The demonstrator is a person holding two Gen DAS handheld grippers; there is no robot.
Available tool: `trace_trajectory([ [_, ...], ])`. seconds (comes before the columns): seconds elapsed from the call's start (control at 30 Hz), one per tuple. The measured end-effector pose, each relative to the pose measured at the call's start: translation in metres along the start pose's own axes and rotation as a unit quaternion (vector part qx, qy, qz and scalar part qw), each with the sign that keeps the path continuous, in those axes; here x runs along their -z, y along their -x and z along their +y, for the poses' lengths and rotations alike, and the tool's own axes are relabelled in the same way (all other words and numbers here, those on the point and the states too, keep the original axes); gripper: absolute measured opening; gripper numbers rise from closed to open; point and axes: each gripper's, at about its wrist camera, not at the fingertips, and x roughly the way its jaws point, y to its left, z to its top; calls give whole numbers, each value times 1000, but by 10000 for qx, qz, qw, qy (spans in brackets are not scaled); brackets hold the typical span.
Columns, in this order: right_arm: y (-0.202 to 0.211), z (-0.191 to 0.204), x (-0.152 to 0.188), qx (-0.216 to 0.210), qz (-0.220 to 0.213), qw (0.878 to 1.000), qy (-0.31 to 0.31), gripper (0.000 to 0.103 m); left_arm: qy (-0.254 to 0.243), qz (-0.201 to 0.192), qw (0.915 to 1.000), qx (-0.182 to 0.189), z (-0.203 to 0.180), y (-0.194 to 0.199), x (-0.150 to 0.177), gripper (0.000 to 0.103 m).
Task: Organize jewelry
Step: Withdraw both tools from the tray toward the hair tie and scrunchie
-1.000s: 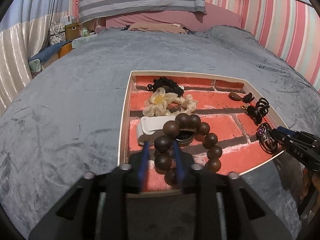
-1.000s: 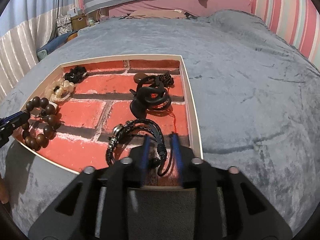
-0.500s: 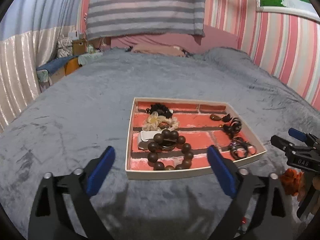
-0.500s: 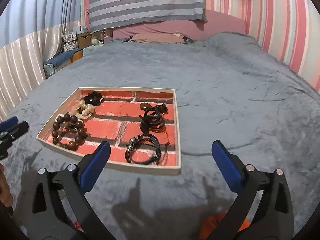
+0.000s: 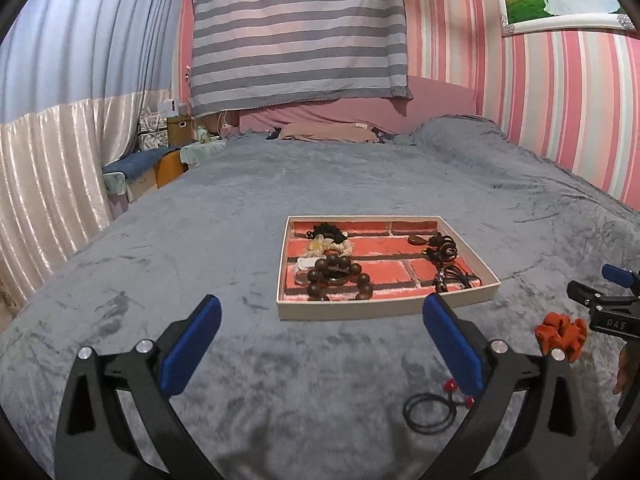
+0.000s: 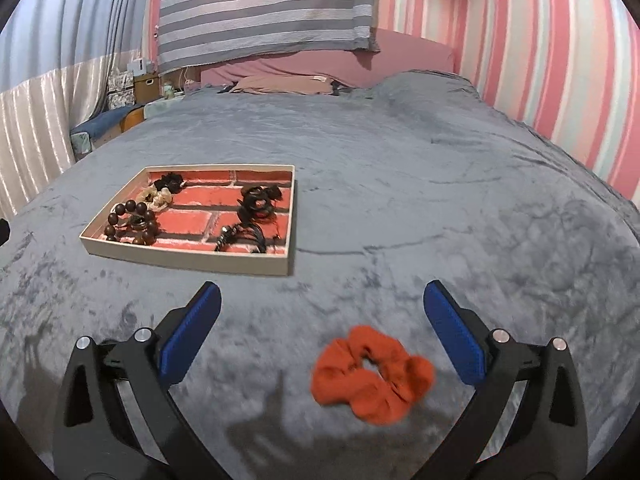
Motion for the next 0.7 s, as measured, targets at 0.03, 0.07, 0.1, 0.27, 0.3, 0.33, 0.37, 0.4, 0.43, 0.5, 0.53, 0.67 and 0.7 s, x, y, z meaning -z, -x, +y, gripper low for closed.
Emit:
trace_trajectory([
  [0.03, 2, -3, 2, 13, 0, 10000, -15, 99, -2, 0, 10000, -28, -1, 3, 3, 98],
  [0.07, 7, -8, 7, 38, 8, 10000, -33, 99, 1, 18, 10000, -45, -4, 7, 6, 98],
  [0.1, 10, -12, 10, 59, 13, 10000, -40, 99, 2, 36, 10000, -44, -4, 8, 8, 98],
  [0.27, 24, -36, 24, 154, -6, 9997, -205, 99, 15, 186, 9998, 52, -16, 17, 21, 98],
  [0.3, 26, -41, 26, 165, -7, 9995, -259, 99, 2, 173, 9998, 52, -20, 20, 24, 98],
  [0.33, 28, -47, 30, 169, 10, 9993, -325, 99, -5, 176, 9998, 60, -23, 22, 26, 98],
  [0.37, 28, -50, 32, 175, 30, 9992, -355, 99, 1, 203, 9998, 87, -27, 24, 28, 98],
  [0.4, 28, -54, 34, 198, 52, 9991, -377, 99, 24, 226, 9997, 107, -29, 24, 29, 98],
  [0.43, 27, -58, 37, 226, 73, 9990, -384, 99, 57, 256, 9996, 134, -31, 24, 30, 98],
  [0.5, 27, -63, 44, 289, 104, 9988, -369, 99, 95, 317, 9993, 197, -36, 24, 35, 98],
  [0.53, 25, -66, 49, 307, 124, 9988, -369, 99, 104, 334, 9992, 204, -39, 23, 38, 98],
  [0.67, 16, -75, 63, 273, 263, 9984, -418, 99, 66, 503, 9984, 260, -50, 13, 51, 98],
  [0.7, 14, -77, 66, 276, 275, 9983, -434, 99, 40, 567, 9980, 267, -53, 9, 55, 98],
])
